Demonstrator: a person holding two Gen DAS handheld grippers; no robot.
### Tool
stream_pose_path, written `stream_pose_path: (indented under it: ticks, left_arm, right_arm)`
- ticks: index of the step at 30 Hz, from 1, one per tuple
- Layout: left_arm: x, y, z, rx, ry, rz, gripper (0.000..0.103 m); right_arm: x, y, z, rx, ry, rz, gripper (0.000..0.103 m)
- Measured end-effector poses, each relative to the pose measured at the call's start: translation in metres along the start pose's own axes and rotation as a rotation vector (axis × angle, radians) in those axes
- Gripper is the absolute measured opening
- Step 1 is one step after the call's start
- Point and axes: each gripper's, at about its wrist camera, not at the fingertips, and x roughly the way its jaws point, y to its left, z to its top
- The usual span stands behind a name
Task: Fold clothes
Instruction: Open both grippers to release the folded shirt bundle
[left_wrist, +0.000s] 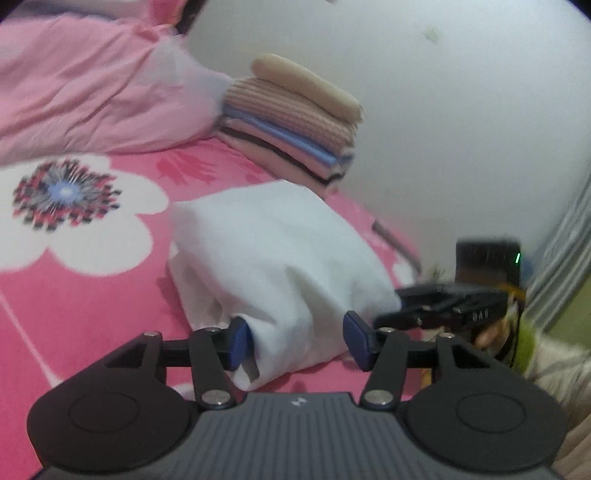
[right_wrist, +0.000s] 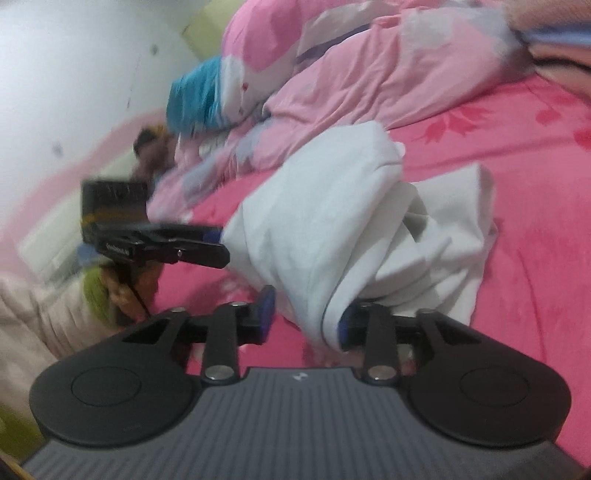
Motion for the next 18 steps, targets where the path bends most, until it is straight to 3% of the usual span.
stream_pose_path:
  ticks: [2,9,13,16,18]
  left_arm:
    - [-0.01,0.01,0.003,-0.055,-0.022,-0.009,0.064]
    - [-0.045,0.033,0.019,-0.148,-0.118,0.004,0.069]
    - [-0.037,0.044,0.028,-0.22,-0.12,-0.007,0.071]
    - [-0.021,0.049,0.031,-0.256,-0.081,-0.016,0.073]
    - [-0.007,0.051,0.033,-0.264,-0.049,-0.02,0.073]
  right_arm:
    - [-0.006,0.001,0.0,0.03,-0.01,-0.005,0.052]
    - [-0.054,0.018,0.0,0.009,-0.054,-0.101,0.056]
    - [-0.075,0.026,0.004,0.065,-0.156,-0.099,0.061]
    - [-0.068,0.023,0.008,0.121,-0.198,-0.078,0.073]
    - [-0.053,0.019,0.013,0.146,-0.193,-0.08,0.076]
